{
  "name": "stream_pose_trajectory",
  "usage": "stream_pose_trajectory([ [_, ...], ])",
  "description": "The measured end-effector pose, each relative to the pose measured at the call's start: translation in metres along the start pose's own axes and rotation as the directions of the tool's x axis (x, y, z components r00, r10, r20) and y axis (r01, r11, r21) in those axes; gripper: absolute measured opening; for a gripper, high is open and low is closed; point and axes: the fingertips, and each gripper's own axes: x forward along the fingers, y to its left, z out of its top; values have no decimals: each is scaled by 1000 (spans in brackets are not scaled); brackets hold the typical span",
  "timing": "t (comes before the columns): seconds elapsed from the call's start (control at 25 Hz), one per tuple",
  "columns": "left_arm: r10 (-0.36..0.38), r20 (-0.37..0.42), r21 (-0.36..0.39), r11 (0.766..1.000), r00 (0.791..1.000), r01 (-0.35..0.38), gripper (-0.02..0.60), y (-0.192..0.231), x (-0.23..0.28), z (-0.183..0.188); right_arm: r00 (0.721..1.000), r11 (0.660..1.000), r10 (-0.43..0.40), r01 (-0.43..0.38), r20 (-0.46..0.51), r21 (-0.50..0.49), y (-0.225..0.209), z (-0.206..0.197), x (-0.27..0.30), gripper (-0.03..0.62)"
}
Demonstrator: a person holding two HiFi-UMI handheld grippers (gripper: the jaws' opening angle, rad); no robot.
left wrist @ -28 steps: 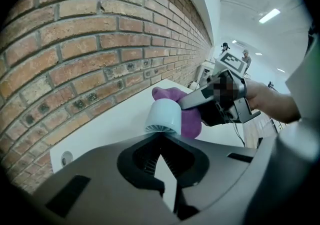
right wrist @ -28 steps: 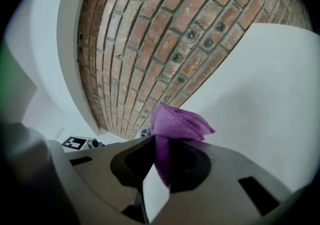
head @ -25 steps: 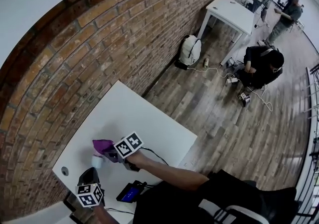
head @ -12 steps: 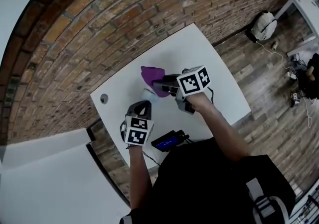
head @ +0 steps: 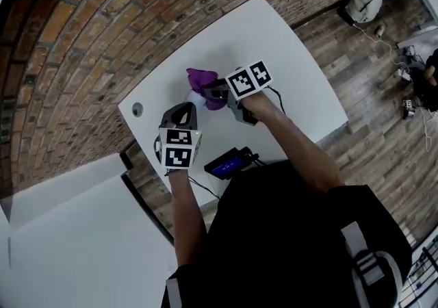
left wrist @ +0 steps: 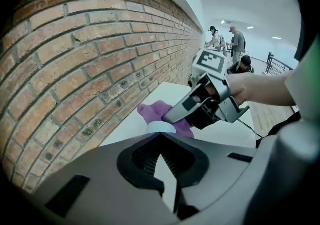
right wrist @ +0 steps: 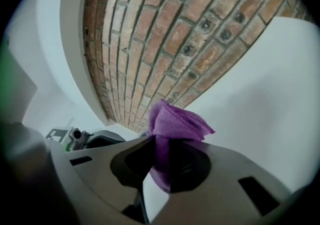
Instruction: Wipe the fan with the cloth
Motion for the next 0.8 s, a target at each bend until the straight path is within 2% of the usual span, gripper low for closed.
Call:
stream_pose_trajectory([
  [0.12,-2,2,-8,1000,1000,2,0,-1,0,0,996,997,-69,70,-55,16,-24,-20,-1,61],
  [0.2,-9,3,-15,1000,1000,9,0,-1,0,0,997,997,-74,74,-32,11,-22,-15,-5,61],
  [0.28,-14,6,-22,1000,1000,14,0,0,0,0,999,1000,-15,16,43,-21,1,7,-11,61],
  [0.36,-21,10,-36,999,1000,21,0,-1,-1,-1,991,995,84,-77,106,-69,32,28,-13,61],
  [0.4,-25,11,-45,999,1000,26,0,-2,-2,-1,986,990,124,-114,113,-87,44,33,-12,61],
  [0.48,-30,12,-58,998,999,31,0,-3,-2,-1,985,984,151,-142,83,-104,52,31,-4,61],
  [0.56,-32,13,-62,998,999,32,0,-3,-2,-1,987,988,141,-135,83,-68,44,23,3,61],
  [0.68,-34,14,-64,997,999,35,0,-2,-2,0,981,990,115,-126,158,58,22,17,3,61],
  [0.8,-32,15,-63,997,999,33,0,-2,-3,0,982,983,64,-93,178,159,-6,1,5,61],
])
